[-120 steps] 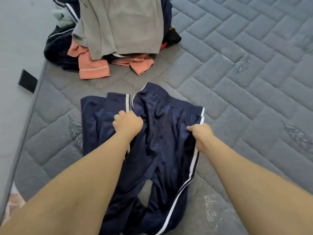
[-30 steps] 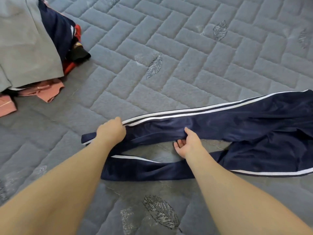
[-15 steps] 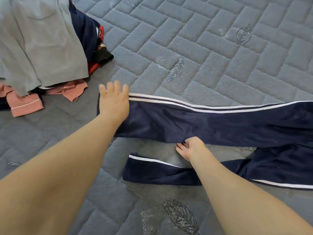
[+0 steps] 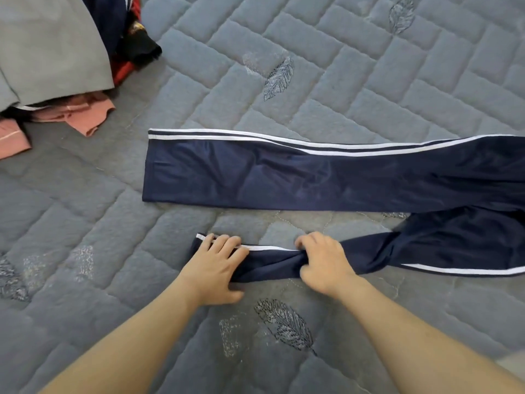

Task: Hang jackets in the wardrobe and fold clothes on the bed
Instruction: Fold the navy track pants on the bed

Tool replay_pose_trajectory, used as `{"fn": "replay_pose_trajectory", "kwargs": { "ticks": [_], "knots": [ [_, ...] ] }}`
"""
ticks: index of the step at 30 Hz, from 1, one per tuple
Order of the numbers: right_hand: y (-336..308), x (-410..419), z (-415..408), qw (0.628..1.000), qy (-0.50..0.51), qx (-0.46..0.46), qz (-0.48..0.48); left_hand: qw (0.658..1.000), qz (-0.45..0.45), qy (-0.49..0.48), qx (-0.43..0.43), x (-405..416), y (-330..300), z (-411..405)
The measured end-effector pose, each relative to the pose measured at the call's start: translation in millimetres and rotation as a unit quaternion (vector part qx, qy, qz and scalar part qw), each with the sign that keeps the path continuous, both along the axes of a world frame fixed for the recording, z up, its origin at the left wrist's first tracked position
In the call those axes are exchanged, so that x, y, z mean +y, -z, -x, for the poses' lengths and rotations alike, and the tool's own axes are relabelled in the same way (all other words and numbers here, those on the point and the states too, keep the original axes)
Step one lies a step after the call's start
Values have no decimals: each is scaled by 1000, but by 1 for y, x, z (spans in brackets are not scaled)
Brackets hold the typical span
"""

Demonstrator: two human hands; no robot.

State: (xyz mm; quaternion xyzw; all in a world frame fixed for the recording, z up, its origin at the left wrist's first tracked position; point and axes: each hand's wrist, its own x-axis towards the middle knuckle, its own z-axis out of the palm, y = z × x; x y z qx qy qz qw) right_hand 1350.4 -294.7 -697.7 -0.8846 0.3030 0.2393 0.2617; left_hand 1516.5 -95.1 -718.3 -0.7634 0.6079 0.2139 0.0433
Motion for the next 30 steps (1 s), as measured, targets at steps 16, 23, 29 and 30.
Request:
{"fn": "replay_pose_trajectory", "kwargs": {
  "ticks": [16,23,29,30],
  "knots": [
    [-40,-9,-6,986,-42,101,129,905,-271,-266,190,-5,-60,-28],
    [-18,-27,63,732,668,-95,93,977,-109,-183,-4,-36,-27,45],
    [9,-29,93,468,858,-160,-139,977,-75,-179,-86,-81,-14,86],
    [11,-28,92,462,857,-183,-139,973,-71,-208,-72,-87,-15,83]
  ]
}}
